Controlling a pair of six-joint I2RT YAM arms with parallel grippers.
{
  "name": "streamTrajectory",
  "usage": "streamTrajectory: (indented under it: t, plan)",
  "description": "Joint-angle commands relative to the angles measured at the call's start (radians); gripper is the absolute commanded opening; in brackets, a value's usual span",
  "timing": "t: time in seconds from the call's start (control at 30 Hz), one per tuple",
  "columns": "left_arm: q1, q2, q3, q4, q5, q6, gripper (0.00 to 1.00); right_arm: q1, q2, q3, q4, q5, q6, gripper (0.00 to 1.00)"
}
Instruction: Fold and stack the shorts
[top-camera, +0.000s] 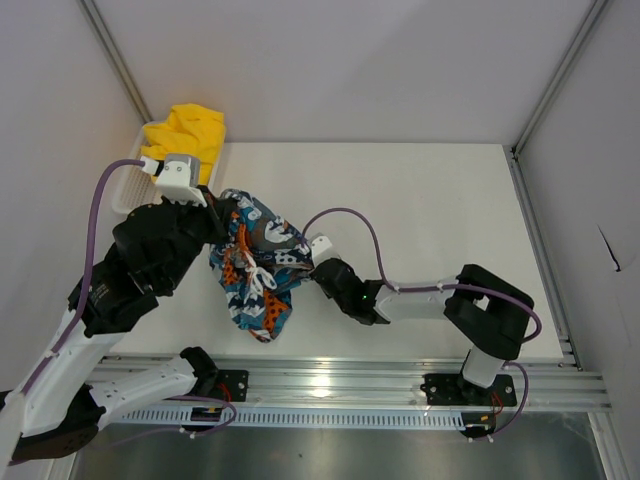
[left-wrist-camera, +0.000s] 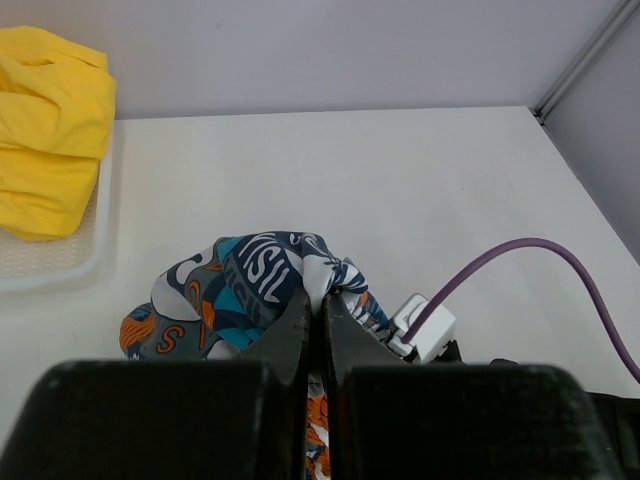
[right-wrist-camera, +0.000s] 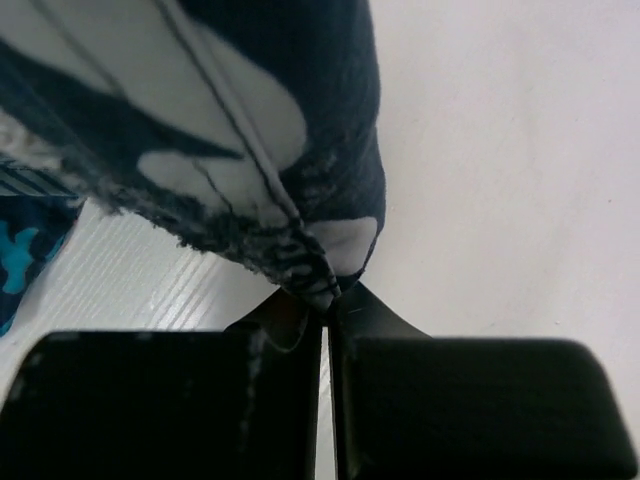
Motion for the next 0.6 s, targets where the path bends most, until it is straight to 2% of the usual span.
streamTrajectory:
  t: [0.0, 0.1, 0.2, 0.37, 0.43, 0.5, 0.53, 0.57]
  plan:
    - [0.008, -0.001, 0.023, 0.023, -0.001, 0.018, 0.0, 0.016, -0.107, -0.036, 0.054, 0.023, -0.022, 0.0]
    - [0.01, 0.0, 0.038, 0.016, -0.014, 0.027, 0.0, 0.013, -0.223, -0.084, 0.015, -0.156, -0.066, 0.0]
    - [0.01, 0.0, 0.058, 0.009, -0.02, 0.038, 0.0, 0.01, -0.315, -0.064, -0.126, -0.236, -0.114, 0.0]
    - [0.016, 0.023, 0.116, -0.003, -0.035, 0.067, 0.0, -0.053, -0.423, -0.002, -0.317, -0.238, -0.115, 0.0]
    - [0.021, 0.037, 0.15, -0.004, -0.047, 0.078, 0.0, -0.1, -0.442, 0.081, -0.445, -0.377, -0.147, 0.0]
    - [0.033, 0.046, 0.167, 0.006, -0.057, 0.095, 0.0, -0.128, -0.439, 0.177, -0.559, -0.35, -0.212, 0.0]
    - [0.04, 0.048, 0.17, 0.017, -0.057, 0.099, 0.0, -0.13, -0.428, 0.213, -0.691, -0.315, -0.224, 0.0]
    - [0.051, 0.06, 0.181, 0.034, -0.052, 0.105, 0.0, -0.153, -0.426, 0.242, -0.747, -0.295, -0.232, 0.0]
